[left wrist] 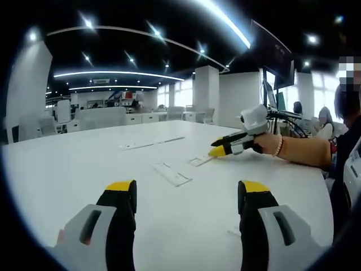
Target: Locate the socket holder cover, grip the socket holder cover, clip it into the socket holder slot.
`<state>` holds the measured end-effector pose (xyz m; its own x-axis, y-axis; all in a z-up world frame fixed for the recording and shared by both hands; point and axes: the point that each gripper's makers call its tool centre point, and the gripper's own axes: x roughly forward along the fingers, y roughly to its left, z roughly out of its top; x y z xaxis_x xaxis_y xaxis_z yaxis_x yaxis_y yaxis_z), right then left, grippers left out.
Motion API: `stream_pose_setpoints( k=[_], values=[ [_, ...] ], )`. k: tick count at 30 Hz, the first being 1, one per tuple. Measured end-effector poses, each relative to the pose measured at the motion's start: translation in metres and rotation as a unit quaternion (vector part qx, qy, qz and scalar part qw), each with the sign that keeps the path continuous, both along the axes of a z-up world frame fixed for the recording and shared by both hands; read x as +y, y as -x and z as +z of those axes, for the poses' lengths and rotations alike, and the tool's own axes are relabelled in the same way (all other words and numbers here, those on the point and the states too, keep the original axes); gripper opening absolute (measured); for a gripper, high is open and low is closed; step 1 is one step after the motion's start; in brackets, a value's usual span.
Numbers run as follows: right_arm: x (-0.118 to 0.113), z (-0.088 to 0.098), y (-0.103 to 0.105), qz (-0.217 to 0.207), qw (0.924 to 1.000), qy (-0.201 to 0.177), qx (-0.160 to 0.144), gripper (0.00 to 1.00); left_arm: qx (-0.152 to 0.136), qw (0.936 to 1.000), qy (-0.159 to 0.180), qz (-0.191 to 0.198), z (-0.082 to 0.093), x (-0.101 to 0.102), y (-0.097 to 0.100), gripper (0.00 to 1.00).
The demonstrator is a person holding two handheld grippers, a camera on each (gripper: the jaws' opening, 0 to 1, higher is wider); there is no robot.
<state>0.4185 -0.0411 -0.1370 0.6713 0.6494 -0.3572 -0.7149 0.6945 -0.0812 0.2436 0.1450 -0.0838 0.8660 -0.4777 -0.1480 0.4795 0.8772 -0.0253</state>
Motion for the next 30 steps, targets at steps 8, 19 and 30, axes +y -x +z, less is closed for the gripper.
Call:
stream_pose_setpoints(
  k=[8,19,30],
  values=[
    [-0.0008,-0.0018,0.0017,-0.007,0.9997,-0.021,0.013,0.47,0.002,1.0000,-0.001,0.000,-0.0002,0.0003,0.0000,0.73],
    [-0.0023,-0.0044,0.0030,-0.013,0.9978,-0.052,0.039,0.47,0.006,1.0000,-0.003,0.001,-0.0012,0.0006,-0.0015,0.73],
    [-0.0008,-0.0041,0.0025,-0.014,0.9969,-0.063,0.045,0.43,0.006,1.0000,-0.005,0.001,-0.0008,0.0004,-0.0027,0.73]
  ],
)
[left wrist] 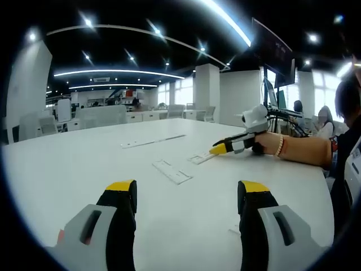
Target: Locate the socket holder cover, grip the socket holder cover, clip it into the socket holder slot.
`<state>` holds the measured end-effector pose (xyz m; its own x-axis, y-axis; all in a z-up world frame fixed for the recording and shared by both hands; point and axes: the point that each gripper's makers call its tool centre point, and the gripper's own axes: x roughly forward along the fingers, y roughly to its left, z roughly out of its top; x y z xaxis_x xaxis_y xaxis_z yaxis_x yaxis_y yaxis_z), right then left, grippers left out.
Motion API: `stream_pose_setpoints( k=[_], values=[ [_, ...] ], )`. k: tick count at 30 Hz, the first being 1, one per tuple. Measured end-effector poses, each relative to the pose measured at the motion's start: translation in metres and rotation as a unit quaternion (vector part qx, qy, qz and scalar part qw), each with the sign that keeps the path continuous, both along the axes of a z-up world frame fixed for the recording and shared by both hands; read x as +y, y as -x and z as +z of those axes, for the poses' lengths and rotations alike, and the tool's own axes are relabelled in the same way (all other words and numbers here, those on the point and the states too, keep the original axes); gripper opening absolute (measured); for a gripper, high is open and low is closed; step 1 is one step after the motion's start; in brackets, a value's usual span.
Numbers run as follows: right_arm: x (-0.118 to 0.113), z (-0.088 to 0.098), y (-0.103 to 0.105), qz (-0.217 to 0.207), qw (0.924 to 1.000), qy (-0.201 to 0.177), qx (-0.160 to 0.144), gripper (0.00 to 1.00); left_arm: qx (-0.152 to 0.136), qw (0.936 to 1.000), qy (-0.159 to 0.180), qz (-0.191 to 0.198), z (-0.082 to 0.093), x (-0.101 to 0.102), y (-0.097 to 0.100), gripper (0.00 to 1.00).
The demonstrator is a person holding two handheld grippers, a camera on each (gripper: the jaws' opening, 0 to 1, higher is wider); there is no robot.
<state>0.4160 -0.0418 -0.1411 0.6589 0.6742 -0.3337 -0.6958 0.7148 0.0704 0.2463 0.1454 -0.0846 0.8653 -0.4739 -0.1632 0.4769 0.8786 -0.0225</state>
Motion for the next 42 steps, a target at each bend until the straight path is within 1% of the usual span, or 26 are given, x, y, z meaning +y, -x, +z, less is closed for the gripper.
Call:
stream_pose_setpoints(
  k=[30,36,42],
  values=[
    [0.002,0.000,0.002,0.001,1.0000,0.001,0.002,0.43,-0.002,1.0000,-0.003,-0.006,0.000,-0.003,0.002,0.73],
    [-0.004,0.002,0.000,-0.002,1.0000,0.002,0.000,0.37,-0.003,1.0000,-0.004,-0.006,0.000,-0.002,0.002,0.73],
    [-0.011,0.002,-0.001,-0.004,0.9999,-0.004,0.008,0.29,-0.004,1.0000,-0.004,-0.006,0.000,-0.002,0.002,0.73]
  ],
)
